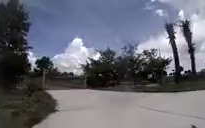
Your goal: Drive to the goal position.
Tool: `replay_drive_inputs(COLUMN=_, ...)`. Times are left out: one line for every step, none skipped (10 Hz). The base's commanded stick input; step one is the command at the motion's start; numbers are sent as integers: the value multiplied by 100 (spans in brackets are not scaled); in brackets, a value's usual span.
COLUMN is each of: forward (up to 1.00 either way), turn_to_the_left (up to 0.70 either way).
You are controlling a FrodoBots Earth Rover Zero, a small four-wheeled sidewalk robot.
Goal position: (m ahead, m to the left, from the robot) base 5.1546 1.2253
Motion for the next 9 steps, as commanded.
replay_drive_inputs(forward=85, turn_to_the_left=0)
replay_drive_inputs(forward=85, turn_to_the_left=18)
replay_drive_inputs(forward=85, turn_to_the_left=34)
replay_drive_inputs(forward=85, turn_to_the_left=34)
replay_drive_inputs(forward=85, turn_to_the_left=34)
replay_drive_inputs(forward=85, turn_to_the_left=34)
replay_drive_inputs(forward=85, turn_to_the_left=34)
replay_drive_inputs(forward=85, turn_to_the_left=34)
replay_drive_inputs(forward=85, turn_to_the_left=34)
